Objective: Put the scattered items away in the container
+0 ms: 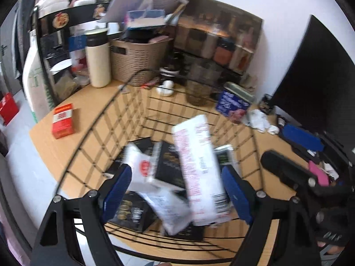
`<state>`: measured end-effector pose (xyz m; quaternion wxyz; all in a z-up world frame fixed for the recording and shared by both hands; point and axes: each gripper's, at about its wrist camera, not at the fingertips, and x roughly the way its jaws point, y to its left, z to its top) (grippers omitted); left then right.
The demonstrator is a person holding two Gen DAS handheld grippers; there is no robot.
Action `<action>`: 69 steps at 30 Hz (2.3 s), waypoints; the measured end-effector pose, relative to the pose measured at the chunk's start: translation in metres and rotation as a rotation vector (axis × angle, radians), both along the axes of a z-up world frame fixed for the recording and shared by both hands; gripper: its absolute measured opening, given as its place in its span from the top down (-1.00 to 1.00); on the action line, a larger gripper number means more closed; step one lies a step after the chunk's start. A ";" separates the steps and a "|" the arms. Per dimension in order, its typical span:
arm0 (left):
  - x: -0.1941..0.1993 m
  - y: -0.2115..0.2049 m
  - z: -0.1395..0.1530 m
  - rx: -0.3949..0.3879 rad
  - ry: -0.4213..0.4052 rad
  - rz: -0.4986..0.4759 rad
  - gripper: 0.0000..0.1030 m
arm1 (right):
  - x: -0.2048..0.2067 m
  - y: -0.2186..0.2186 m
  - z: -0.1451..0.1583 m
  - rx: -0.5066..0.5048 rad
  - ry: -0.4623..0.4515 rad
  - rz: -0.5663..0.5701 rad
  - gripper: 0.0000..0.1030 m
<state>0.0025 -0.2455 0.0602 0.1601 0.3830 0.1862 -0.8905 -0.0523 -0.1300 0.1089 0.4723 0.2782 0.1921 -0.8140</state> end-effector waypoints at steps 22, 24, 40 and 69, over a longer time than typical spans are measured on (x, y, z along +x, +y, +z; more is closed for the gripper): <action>-0.045 0.221 0.007 -0.175 -0.012 -0.452 -0.84 | 0.035 0.267 -0.013 -0.039 -0.101 -0.542 -0.67; -0.045 0.232 0.004 -0.153 -0.020 -0.486 -0.84 | 0.039 0.284 -0.015 -0.064 -0.103 -0.574 -0.68; -0.054 0.243 -0.019 -0.137 -0.059 -0.509 -0.84 | 0.023 0.288 -0.036 -0.051 -0.103 -0.637 -0.70; -0.057 0.241 -0.031 -0.113 -0.091 -0.504 -0.84 | 0.024 0.277 -0.042 -0.021 -0.081 -0.611 -0.70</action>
